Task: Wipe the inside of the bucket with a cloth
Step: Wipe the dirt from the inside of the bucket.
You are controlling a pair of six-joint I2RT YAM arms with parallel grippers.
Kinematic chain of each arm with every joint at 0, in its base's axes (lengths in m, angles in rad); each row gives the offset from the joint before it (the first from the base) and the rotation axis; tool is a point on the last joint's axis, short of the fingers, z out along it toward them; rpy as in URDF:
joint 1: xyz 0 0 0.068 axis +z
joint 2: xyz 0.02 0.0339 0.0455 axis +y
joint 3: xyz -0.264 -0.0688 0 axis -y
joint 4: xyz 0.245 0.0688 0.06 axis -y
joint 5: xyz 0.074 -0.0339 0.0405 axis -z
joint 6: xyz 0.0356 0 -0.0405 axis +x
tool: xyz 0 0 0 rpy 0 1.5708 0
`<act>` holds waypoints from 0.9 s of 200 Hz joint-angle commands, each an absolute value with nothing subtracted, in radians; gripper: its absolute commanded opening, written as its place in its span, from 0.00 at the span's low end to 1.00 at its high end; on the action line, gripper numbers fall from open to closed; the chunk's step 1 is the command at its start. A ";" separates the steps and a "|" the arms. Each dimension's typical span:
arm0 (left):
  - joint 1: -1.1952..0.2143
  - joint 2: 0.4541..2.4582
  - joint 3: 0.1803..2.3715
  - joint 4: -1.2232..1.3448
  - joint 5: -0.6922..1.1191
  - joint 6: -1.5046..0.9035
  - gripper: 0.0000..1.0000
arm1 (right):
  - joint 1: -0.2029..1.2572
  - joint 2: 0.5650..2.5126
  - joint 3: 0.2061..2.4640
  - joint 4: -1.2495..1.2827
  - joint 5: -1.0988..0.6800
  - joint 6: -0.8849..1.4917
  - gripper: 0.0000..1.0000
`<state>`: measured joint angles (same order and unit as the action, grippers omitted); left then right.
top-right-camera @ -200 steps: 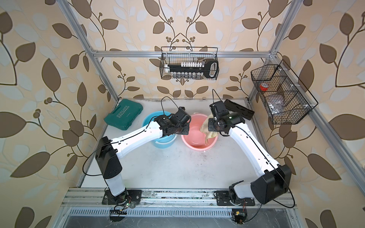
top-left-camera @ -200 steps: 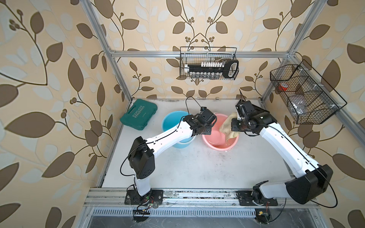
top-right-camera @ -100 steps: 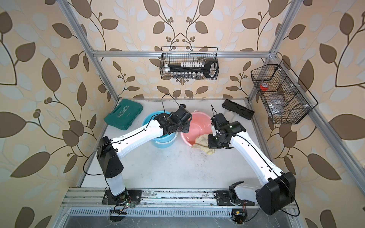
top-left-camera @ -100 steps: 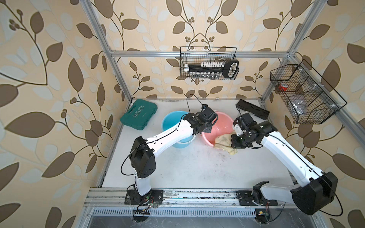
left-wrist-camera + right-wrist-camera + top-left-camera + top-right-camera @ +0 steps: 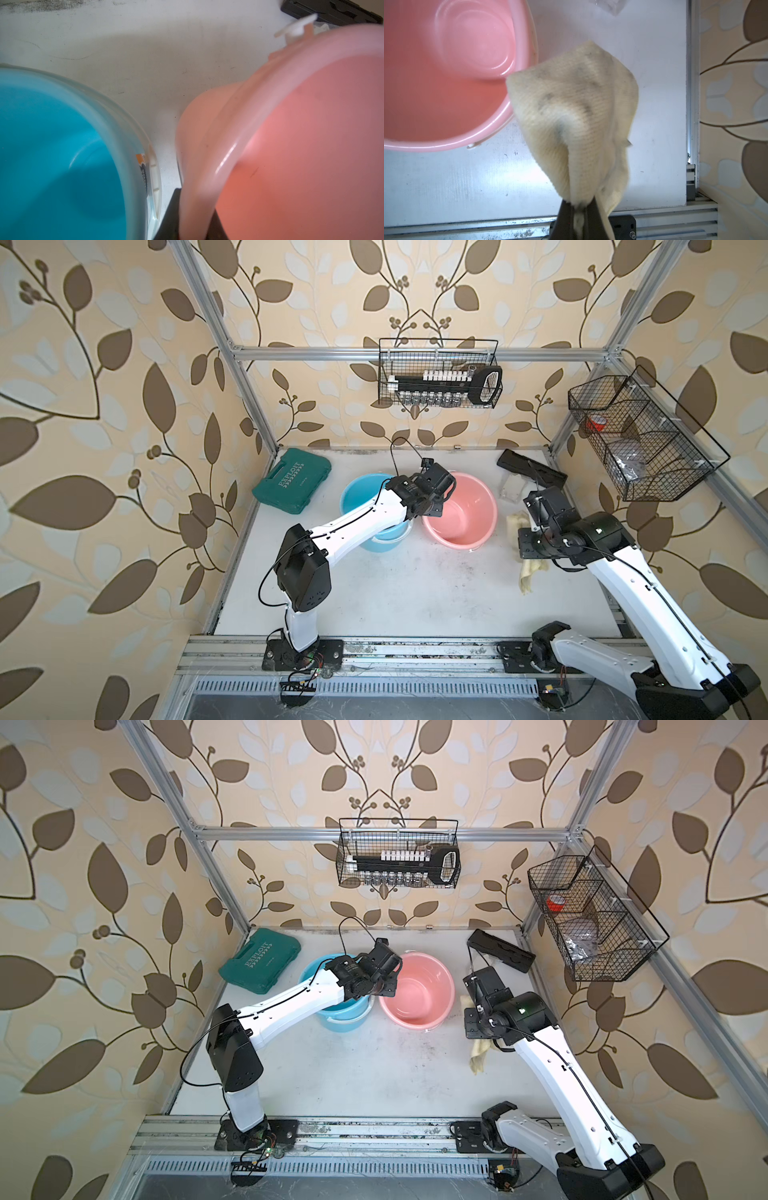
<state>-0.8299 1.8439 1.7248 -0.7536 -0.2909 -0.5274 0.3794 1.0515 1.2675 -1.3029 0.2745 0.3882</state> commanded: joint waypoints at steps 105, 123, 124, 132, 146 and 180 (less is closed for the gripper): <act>-0.825 1.842 1.710 -0.623 -0.101 -0.543 0.00 | 0.401 1.339 1.346 -0.790 -0.094 0.351 0.00; -0.825 1.846 1.712 -0.621 -0.080 -0.550 0.00 | 0.409 1.378 1.309 -0.768 0.022 0.302 0.00; -0.825 1.846 1.713 -0.621 -0.079 -0.550 0.00 | 0.409 1.379 1.306 -0.768 0.031 0.300 0.00; -0.825 1.846 1.711 -0.621 -0.069 -0.551 0.00 | 0.408 1.394 1.291 -0.767 0.076 0.289 0.00; -0.825 1.844 1.708 -0.617 -0.052 -0.556 0.00 | 0.411 1.407 1.261 -0.755 0.113 0.280 0.00; -0.825 1.838 1.709 -0.625 -0.031 -0.561 0.00 | 0.439 1.383 1.169 -0.679 0.184 0.272 0.00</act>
